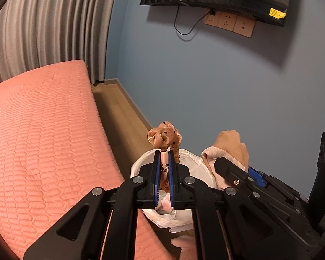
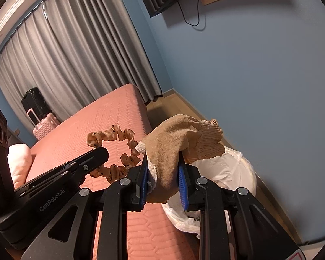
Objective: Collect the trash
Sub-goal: 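Carry scrunchie and glove to the wastebasket and open both tools inside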
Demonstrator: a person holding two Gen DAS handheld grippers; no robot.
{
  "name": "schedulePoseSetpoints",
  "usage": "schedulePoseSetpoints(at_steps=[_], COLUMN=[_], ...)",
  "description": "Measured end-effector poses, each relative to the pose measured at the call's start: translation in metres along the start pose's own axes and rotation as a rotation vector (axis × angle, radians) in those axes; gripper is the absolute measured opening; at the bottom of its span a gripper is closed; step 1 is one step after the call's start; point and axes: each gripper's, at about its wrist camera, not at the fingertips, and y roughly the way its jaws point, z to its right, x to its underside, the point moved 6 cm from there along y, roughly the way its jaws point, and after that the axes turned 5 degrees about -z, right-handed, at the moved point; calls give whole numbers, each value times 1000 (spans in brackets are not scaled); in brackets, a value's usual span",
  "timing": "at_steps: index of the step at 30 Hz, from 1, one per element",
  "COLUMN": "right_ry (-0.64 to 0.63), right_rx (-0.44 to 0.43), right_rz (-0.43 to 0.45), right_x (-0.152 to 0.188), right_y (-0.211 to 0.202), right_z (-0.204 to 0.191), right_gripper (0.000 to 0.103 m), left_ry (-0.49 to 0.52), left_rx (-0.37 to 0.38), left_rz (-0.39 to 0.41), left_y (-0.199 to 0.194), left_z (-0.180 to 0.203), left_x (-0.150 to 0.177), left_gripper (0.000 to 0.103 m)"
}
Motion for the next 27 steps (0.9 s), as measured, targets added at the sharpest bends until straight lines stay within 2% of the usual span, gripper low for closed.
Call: schedulePoseSetpoints(at_steps=[16,21,23,27], right_ry=[39,37,36,33], right_rx=[33,34,34,41], right_rz=[2,1,-2,-2], right_x=[4,4,4,6], right_y=[-2,2,3,5], right_z=[15,13,13,12], right_gripper=[22,23,23,27], left_ry=[14,-6,-11,-26], left_rx=[22,-1,-15,-28], left_rz=[-26,-19,-13,-8], left_y=[18,19,19,19], left_z=[22,17,16,9], left_x=[-5,-7,-9,-10], left_gripper=[9,30,44,49])
